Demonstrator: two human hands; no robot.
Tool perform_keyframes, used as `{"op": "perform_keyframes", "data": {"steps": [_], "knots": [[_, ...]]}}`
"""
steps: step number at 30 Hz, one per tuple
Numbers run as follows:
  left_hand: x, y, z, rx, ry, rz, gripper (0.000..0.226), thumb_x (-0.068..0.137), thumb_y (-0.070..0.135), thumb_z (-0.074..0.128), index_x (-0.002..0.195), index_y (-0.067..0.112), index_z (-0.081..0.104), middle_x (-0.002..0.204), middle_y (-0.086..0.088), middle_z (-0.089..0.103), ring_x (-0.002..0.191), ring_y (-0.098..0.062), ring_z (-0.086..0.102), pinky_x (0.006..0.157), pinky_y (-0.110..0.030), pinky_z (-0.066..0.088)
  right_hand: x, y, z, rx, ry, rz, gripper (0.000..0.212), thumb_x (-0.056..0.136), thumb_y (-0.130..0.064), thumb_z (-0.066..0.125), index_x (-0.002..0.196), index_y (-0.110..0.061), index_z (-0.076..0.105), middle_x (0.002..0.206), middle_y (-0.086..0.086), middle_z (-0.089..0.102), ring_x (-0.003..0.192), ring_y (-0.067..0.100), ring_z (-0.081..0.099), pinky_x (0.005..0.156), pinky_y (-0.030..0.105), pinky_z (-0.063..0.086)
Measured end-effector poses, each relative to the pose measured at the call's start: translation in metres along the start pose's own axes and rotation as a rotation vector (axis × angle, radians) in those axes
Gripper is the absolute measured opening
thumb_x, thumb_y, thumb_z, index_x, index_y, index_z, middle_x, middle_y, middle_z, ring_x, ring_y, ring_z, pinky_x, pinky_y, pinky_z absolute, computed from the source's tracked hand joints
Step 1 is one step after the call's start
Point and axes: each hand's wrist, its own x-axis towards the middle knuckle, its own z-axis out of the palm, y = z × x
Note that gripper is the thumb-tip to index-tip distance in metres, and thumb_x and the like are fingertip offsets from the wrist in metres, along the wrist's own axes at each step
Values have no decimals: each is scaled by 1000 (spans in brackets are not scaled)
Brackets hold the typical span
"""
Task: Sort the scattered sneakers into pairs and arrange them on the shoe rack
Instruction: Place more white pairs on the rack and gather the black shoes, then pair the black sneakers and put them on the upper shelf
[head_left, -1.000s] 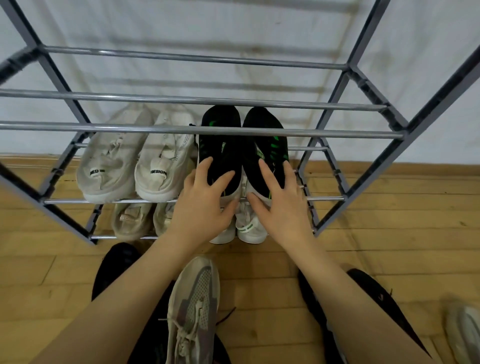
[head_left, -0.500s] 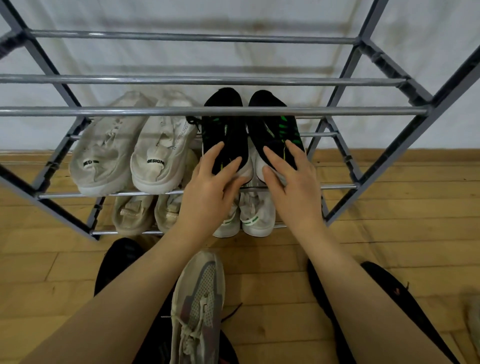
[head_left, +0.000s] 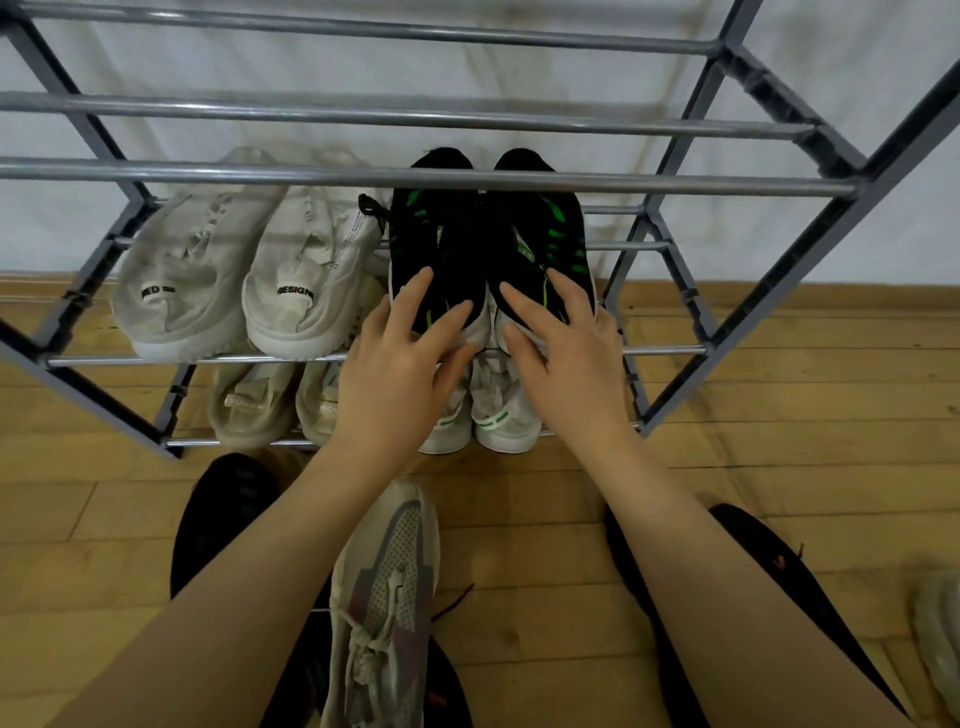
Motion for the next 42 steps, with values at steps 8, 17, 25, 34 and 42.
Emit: {"op": "perform_keyframes", "data": {"steps": [8,17,25,34,42], "knots": [[-13,17,-15,67,-17,-40,41,92,31,45,129,14,54,140,-19,43,127,-46,38,97,-54,40,-18,-9,-15,-55,-26,34,46,96,-47,39,142,-42,33,157,6,13,141,36,12,110,47,9],[-50,83,-30,-144,-169,26,43,90,31,40,123,10,57,126,-15,56,119,-38,47,92,-53,42,-103,16,-69,115,128,185,41,94,-39,43,133,-28,50,139,0,46,125,25,40,104,42,28],[-85,168,8,-298,-406,93,44,88,35,38,119,15,61,120,-5,61,110,-32,53,88,-44,39,-182,100,-99,74,49,372,41,95,-34,47,136,-25,48,134,5,48,118,25,48,96,48,43],[-107,230,93,-247,-766,168,45,97,35,40,139,21,40,143,-5,40,133,-25,29,107,-40,21,-239,187,-98,-72,-156,627,48,96,-38,42,142,-26,36,142,3,39,125,29,37,102,45,37],[-96,245,157,-65,-846,183,63,97,47,28,149,18,6,152,-15,16,138,-34,14,111,-46,11,-245,230,-87,-265,-357,635,67,93,-56,34,149,-30,7,154,5,22,134,35,28,109,48,24]]}}
